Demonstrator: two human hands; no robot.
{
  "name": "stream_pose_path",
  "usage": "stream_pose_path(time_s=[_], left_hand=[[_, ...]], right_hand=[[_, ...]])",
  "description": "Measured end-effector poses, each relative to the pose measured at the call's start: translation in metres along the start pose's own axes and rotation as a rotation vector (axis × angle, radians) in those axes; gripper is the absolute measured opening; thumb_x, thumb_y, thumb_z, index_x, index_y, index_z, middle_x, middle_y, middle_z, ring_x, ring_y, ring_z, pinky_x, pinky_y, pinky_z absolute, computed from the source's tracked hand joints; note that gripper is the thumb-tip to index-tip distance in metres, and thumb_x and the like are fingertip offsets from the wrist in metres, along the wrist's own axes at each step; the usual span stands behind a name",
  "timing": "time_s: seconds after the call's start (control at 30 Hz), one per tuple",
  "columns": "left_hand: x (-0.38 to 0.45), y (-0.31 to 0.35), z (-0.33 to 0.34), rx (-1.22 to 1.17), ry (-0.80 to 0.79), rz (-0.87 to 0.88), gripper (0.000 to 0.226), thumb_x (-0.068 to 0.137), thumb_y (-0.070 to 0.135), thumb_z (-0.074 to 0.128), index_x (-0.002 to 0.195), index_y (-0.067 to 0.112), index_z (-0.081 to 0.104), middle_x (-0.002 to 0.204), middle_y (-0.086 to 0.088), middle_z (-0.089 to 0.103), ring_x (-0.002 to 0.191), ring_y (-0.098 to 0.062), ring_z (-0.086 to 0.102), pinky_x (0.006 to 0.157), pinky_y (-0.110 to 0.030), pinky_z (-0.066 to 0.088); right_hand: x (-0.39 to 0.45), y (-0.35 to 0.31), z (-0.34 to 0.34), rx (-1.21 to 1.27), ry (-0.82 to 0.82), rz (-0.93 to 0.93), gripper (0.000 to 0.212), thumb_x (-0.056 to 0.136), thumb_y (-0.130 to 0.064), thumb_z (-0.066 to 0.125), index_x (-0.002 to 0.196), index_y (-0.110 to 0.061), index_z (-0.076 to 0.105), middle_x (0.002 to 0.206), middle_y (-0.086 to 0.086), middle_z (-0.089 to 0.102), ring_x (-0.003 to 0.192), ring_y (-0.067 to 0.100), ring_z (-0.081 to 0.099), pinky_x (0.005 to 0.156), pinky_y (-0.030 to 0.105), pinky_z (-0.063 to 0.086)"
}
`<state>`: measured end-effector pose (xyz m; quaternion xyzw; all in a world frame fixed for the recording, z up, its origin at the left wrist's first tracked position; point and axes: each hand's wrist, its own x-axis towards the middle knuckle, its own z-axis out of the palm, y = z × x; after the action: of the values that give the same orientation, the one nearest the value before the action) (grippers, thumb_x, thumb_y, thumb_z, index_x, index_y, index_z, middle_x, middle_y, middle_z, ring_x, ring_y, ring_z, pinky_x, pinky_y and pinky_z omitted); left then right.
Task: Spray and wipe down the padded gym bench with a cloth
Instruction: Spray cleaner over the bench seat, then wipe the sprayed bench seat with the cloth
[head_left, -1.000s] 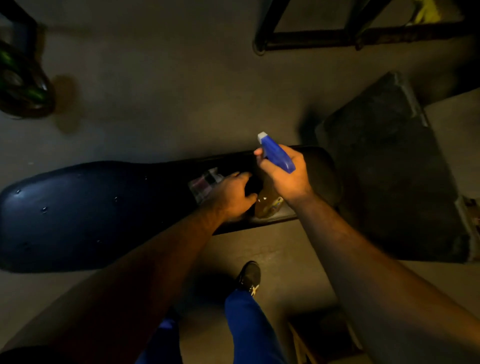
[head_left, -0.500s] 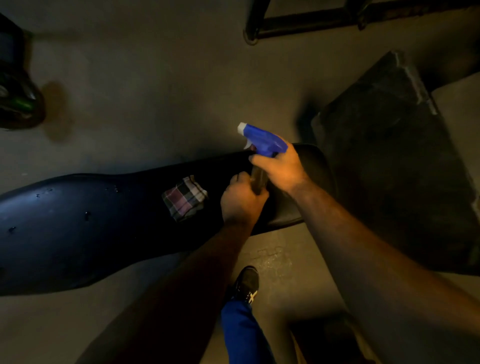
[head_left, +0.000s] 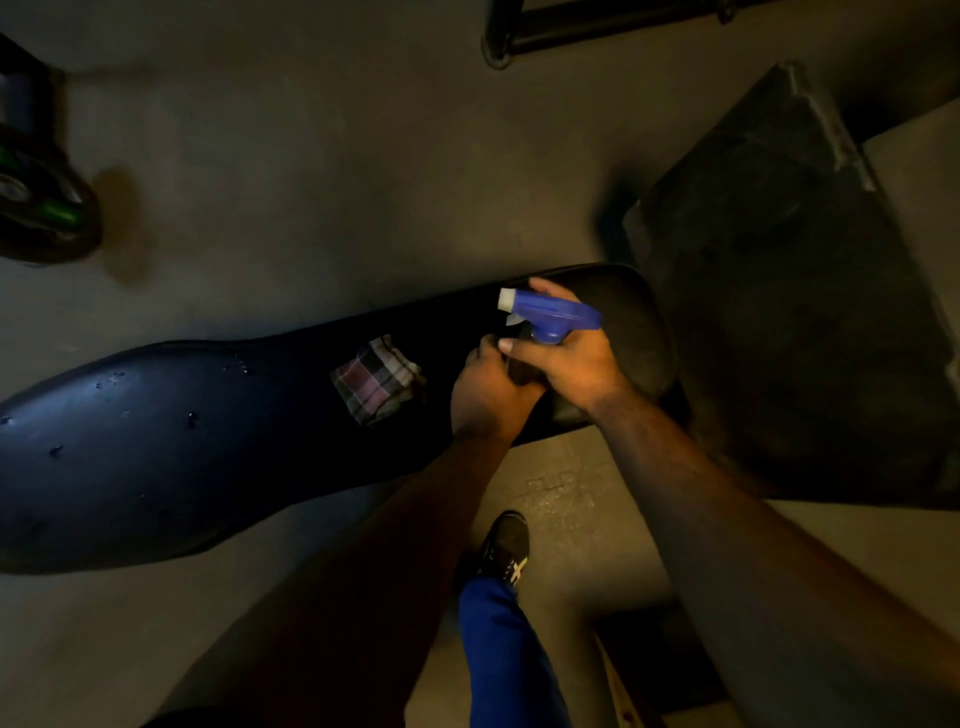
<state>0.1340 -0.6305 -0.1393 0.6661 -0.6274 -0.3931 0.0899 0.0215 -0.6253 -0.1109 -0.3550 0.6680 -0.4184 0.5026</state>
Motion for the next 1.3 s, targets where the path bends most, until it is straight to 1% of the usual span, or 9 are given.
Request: stream_pose_path(time_s=[0.1, 0.2, 0.4, 0.57, 0.63, 0.87, 1.07, 1.2, 1.3], left_hand=[[-0.007, -0.004, -0.008, 0.071, -0.027, 0.008, 0.052, 0.079, 0.046, 0.068, 0.119, 0.018, 0.051, 0.115, -0.009, 0.061, 0.102, -0.028, 0.063, 0.081, -0.038, 0.053], [-0.014, -0.010, -0.014, 0.153, -0.057, 0.010, 0.047, 0.084, 0.043, 0.067, 0.121, 0.021, 0.050, 0.118, -0.008, 0.059, 0.106, -0.027, 0.061, 0.081, -0.037, 0.051], [-0.036, -0.020, -0.029, 0.207, -0.100, 0.033, 0.042, 0.089, 0.035, 0.064, 0.126, 0.021, 0.051, 0.118, -0.006, 0.059, 0.107, -0.023, 0.060, 0.084, -0.035, 0.052], [-0.036, -0.039, -0.041, 0.168, -0.085, 0.025, 0.041, 0.088, 0.037, 0.065, 0.124, 0.019, 0.054, 0.115, -0.007, 0.061, 0.103, -0.023, 0.062, 0.078, -0.032, 0.049], [-0.032, -0.055, -0.047, 0.161, -0.076, 0.020, 0.041, 0.089, 0.036, 0.065, 0.124, 0.018, 0.056, 0.112, -0.007, 0.063, 0.100, -0.023, 0.063, 0.076, -0.029, 0.047], [-0.007, -0.130, -0.092, 0.105, 0.028, 0.020, 0.029, 0.091, 0.033, 0.061, 0.117, 0.021, 0.061, 0.108, -0.002, 0.067, 0.097, -0.018, 0.064, 0.079, -0.030, 0.051], [0.026, -0.209, -0.140, 0.190, 0.164, 0.061, 0.035, 0.089, 0.038, 0.057, 0.115, 0.015, 0.058, 0.108, -0.003, 0.055, 0.095, -0.018, 0.055, 0.077, -0.034, 0.048], [0.046, -0.262, -0.157, 0.444, 0.142, 0.164, 0.043, 0.095, 0.034, 0.050, 0.133, 0.012, 0.048, 0.135, -0.013, 0.050, 0.124, -0.031, 0.047, 0.102, -0.044, 0.039], [0.058, -0.295, -0.159, 0.520, 0.062, 0.180, 0.062, 0.093, 0.047, 0.038, 0.143, 0.012, 0.039, 0.153, -0.014, 0.035, 0.142, -0.033, 0.029, 0.114, -0.048, 0.025]], right_hand=[[-0.016, 0.005, 0.000, 0.085, 0.062, 0.083, 0.091, 0.071, -0.002, 0.088, 0.149, -0.015, 0.042, 0.136, 0.006, 0.062, 0.125, 0.016, 0.060, 0.107, 0.030, 0.048], [-0.033, 0.008, 0.003, 0.183, 0.160, 0.168, 0.084, 0.076, 0.002, 0.082, 0.149, -0.015, 0.043, 0.133, 0.007, 0.064, 0.125, 0.019, 0.060, 0.108, 0.037, 0.048], [-0.073, 0.009, 0.017, 0.480, 0.384, 0.344, 0.077, 0.086, -0.001, 0.074, 0.151, -0.023, 0.040, 0.139, -0.003, 0.051, 0.115, 0.005, 0.054, 0.074, 0.015, 0.045], [-0.090, 0.015, 0.045, 0.498, 0.490, 0.410, 0.031, 0.091, -0.004, 0.068, 0.120, -0.015, 0.060, 0.094, -0.005, 0.059, 0.078, -0.001, 0.060, 0.067, 0.016, 0.046], [-0.088, 0.021, 0.062, 0.410, 0.410, 0.360, 0.018, 0.093, -0.004, 0.066, 0.110, -0.008, 0.063, 0.079, -0.004, 0.056, 0.064, 0.000, 0.055, 0.059, 0.014, 0.046], [-0.045, 0.032, 0.136, 0.157, 0.165, 0.190, 0.018, 0.092, 0.001, 0.066, 0.106, -0.010, 0.063, 0.088, -0.005, 0.062, 0.077, 0.000, 0.059, 0.070, 0.009, 0.048], [0.002, 0.049, 0.207, -0.466, -0.082, -0.215, 0.031, 0.089, -0.026, 0.066, 0.119, -0.022, 0.066, 0.118, 0.001, 0.067, 0.108, 0.018, 0.064, 0.090, 0.033, 0.054], [0.038, 0.075, 0.249, -0.884, -0.185, -0.381, 0.055, 0.094, -0.035, 0.058, 0.144, -0.015, 0.052, 0.154, 0.008, 0.048, 0.147, 0.028, 0.037, 0.121, 0.046, 0.030], [0.045, 0.107, 0.256, -1.219, -0.245, -0.393, 0.069, 0.098, -0.053, 0.045, 0.156, -0.020, 0.032, 0.166, 0.010, 0.026, 0.155, 0.032, 0.015, 0.126, 0.052, 0.008]])
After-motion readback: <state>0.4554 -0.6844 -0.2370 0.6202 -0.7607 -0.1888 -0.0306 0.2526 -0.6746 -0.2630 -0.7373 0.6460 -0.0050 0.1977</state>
